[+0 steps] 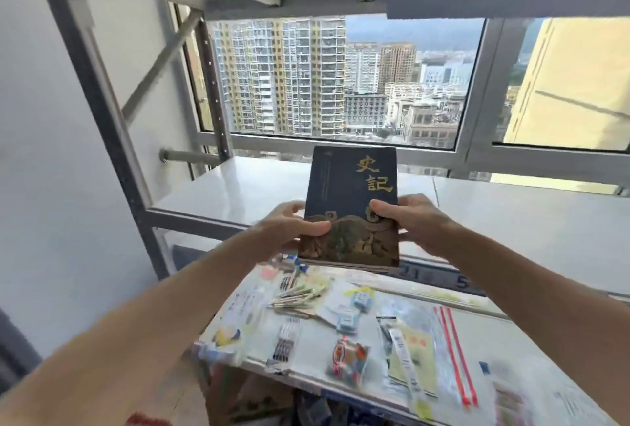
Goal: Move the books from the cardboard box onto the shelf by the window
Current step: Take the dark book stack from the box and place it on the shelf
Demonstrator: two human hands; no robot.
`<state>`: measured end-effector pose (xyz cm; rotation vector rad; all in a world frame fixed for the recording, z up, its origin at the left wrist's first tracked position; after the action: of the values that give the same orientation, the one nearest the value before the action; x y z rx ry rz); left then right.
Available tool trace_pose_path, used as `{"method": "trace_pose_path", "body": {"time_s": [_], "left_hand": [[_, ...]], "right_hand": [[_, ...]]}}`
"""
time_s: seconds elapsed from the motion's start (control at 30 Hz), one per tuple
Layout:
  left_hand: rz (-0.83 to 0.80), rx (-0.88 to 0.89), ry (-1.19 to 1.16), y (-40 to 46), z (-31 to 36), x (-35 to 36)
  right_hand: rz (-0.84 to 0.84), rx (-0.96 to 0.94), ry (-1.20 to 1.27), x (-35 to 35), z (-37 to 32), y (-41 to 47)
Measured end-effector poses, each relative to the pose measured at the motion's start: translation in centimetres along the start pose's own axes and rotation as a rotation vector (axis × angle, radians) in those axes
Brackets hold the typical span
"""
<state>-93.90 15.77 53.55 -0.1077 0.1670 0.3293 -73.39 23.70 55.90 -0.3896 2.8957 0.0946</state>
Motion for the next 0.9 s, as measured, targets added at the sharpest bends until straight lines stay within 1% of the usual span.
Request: {"method": "trace_pose_path", "body": {"time_s": [0.1,0.17,0.23,0.37,0.47,0.6,0.73,0.9], "left_hand": [[0.012,0.089,0.027,3.6,0.5,-4.7],[0.044,0.133,0.06,5.6,0.4,-7.6],[0.101,0.173,0.095,7.4,0.2,-10.5],[0.23,0.24,0.136,10.9,-0.8,-15.9],[0.288,0.286,0.188,14.0,-1.9,-19.6],[0.316,0.327,0.213,18.6,-3.4,-23.9],[0.282,0.351,0.186,23.1,-4.3,-27.7],[0.226,0.372,0.192,27.7,-5.3,-30.8]], "right_hand": [[-0.025,-0.085,0.02,4.9,-1.6,5.1],[-0.073,-0.162,-0.001,8.3,-2.7,8.1],[-0.128,-0.259,-0.039,11.8,-3.7,10.8],[-0.148,-0.403,-0.115,18.2,-4.6,14.8],[-0.111,-0.473,-0.147,22.4,-4.5,17.3],[-0.031,-0.546,-0.181,26.9,-4.6,19.9],[0.046,-0.57,-0.176,30.6,-4.9,23.0],[0.139,-0.607,-0.158,33.5,-5.0,25.1]]}}
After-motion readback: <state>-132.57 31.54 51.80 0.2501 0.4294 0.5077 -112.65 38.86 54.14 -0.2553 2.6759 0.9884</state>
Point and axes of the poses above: each hand's wrist, its own y-axis towards the middle knuckle, its own x-axis out of the palm, z = x × y, the point moved 6 cm from there along y, towards the middle knuckle, and after that the axes turned 14 degrees about z, right-handed, at the moved point
